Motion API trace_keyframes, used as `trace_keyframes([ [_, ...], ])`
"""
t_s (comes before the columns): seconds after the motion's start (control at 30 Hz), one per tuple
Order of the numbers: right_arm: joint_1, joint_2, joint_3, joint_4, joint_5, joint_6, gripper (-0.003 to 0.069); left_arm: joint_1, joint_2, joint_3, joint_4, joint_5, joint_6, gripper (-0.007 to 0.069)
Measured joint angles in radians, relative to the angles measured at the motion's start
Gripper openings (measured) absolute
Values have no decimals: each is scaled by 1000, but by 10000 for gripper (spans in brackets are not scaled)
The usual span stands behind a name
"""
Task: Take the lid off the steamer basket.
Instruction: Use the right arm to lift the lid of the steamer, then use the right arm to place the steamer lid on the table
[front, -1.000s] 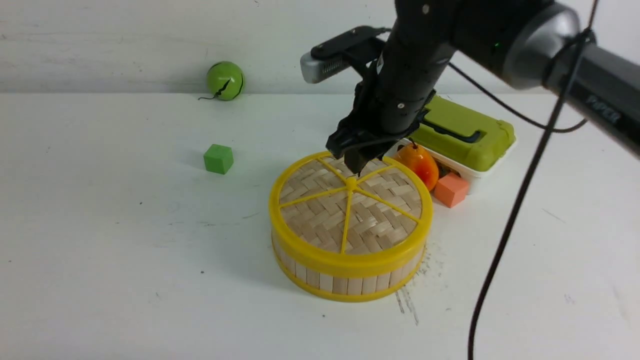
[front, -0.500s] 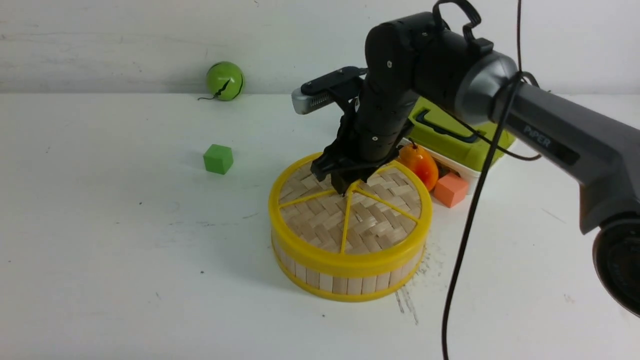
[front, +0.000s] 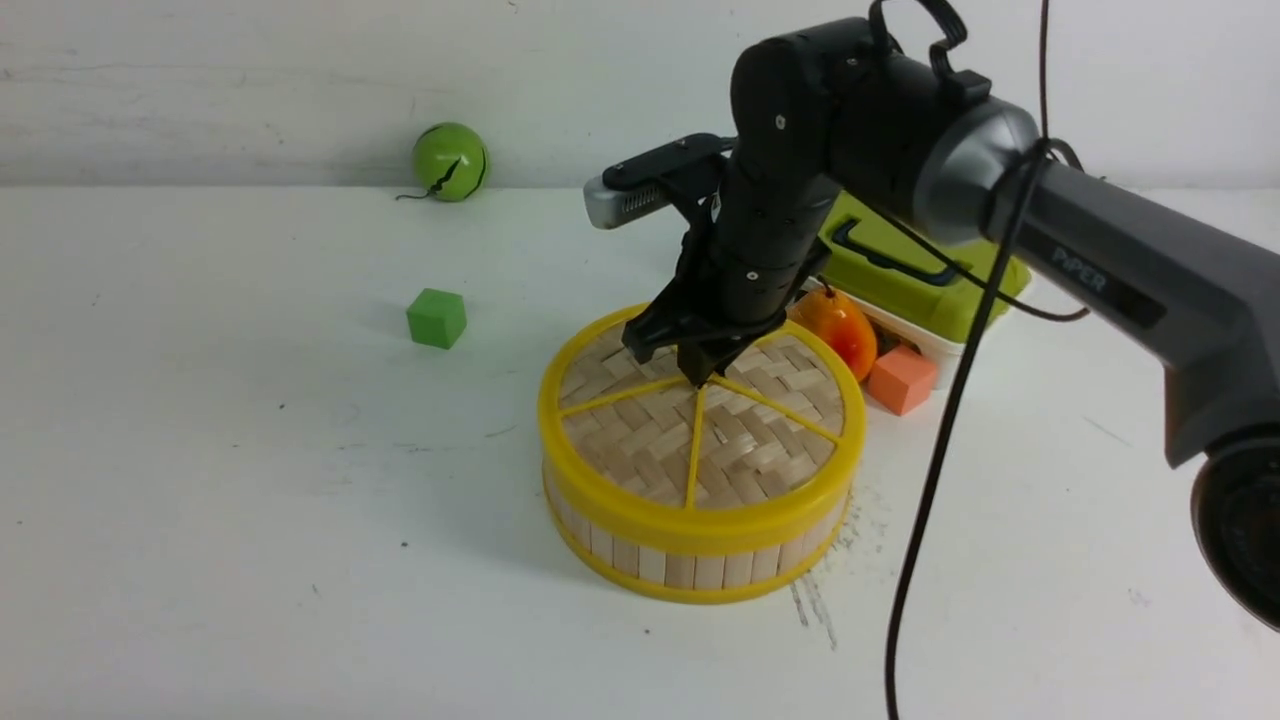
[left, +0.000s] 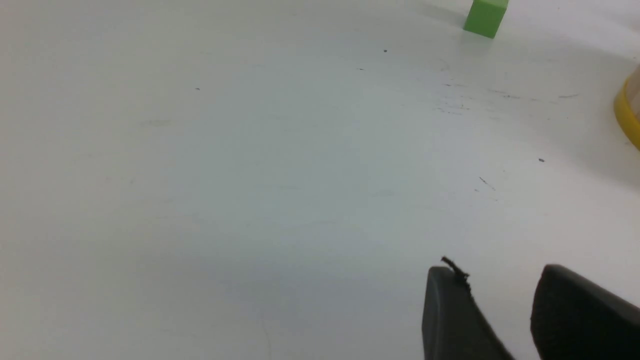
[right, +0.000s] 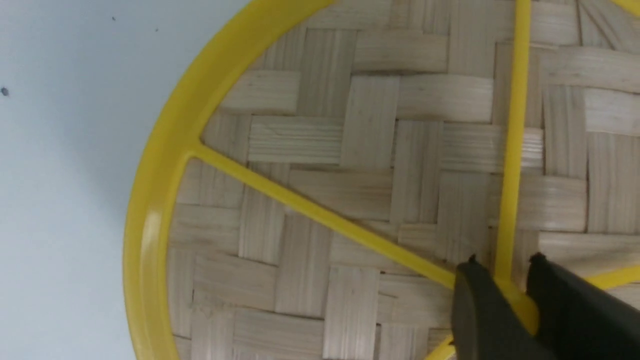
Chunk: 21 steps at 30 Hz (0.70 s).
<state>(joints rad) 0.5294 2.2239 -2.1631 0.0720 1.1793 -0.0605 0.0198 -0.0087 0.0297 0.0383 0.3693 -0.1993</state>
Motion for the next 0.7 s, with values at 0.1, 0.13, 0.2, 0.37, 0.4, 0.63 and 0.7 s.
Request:
trace_keyframes([
  [0.1,0,-24,-31,-5,33,-2,111,0,0,0,0,0,0,239],
  [0.13,0,-30,-34,-4,36,-4,111,0,0,0,0,0,0,239],
  [0.2,0,-84,-78,-13,65,-27,111,0,0,0,0,0,0,239],
  [0.37,-18,-278,-83,-30,68,-60,111,0,0,0,0,0,0,239],
  [0.4,-32,-325,-58,-30,68,-61,111,0,0,0,0,0,0,239],
  [0.63,-216,-599,326,-30,73,-63,111,0,0,0,0,0,0,239],
  [0.7,-274,-653,462,-25,73,-63,111,0,0,0,0,0,0,239],
])
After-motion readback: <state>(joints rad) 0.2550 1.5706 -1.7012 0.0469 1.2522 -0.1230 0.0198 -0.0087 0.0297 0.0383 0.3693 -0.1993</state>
